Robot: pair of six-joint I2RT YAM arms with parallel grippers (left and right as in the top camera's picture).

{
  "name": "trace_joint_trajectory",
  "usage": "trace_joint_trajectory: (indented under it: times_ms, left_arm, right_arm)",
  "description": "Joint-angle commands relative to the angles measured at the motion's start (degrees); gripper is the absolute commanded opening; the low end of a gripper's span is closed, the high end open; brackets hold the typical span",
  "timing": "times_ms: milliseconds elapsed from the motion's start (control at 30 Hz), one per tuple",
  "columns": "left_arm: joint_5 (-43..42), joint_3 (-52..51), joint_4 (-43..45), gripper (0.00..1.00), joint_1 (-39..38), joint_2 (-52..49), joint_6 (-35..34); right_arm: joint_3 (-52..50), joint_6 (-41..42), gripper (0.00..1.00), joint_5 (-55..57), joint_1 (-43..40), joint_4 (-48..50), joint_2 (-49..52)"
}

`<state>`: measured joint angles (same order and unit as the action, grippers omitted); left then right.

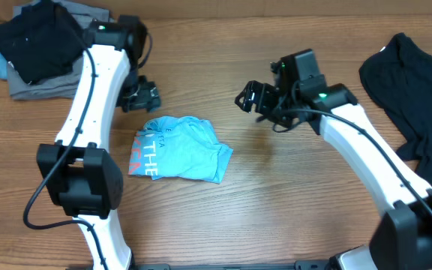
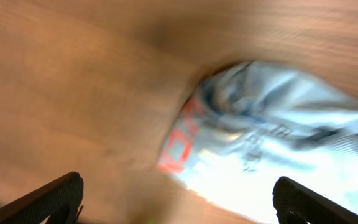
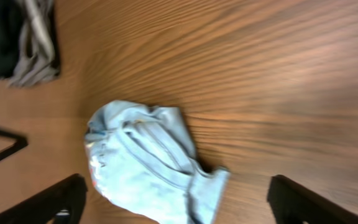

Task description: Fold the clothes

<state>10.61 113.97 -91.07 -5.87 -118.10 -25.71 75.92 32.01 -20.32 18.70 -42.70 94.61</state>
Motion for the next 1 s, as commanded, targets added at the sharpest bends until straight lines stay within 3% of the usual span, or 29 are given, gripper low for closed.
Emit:
trace_joint_trajectory:
  times_ms: [0, 167, 467, 833, 967]
  left_arm:
    - [1.4, 0.46, -3.48, 1.0, 4.04, 0.15, -4.11]
    - [-1.81, -0.2, -4.28, 1.0, 8.28, 0.15, -0.94]
    - [-28.3, -6.51, 5.97, 1.0, 11.41, 0.15, 27.23]
    - [-28.39, -21.42, 14.95, 1.0, 14.01, 0.15, 28.13]
    - [-29.75, -24.37, 17.94, 1.0, 14.86, 0.15, 32.48]
  right_arm:
    - [0.83, -0.5, 1.0, 7.93, -3.37, -3.28, -4.79]
    - [0.83, -0.81, 1.0, 8.28, -9.49, -9.14, -8.57]
    - [0.57, -6.19, 1.0, 8.33, -15.56, -11.19, -8.66]
    - [0.55, -6.91, 1.0, 11.06, -22.69, -13.05, -8.66]
    - [0.55, -6.99, 1.0, 11.54, -23.61, -13.18, -8.66]
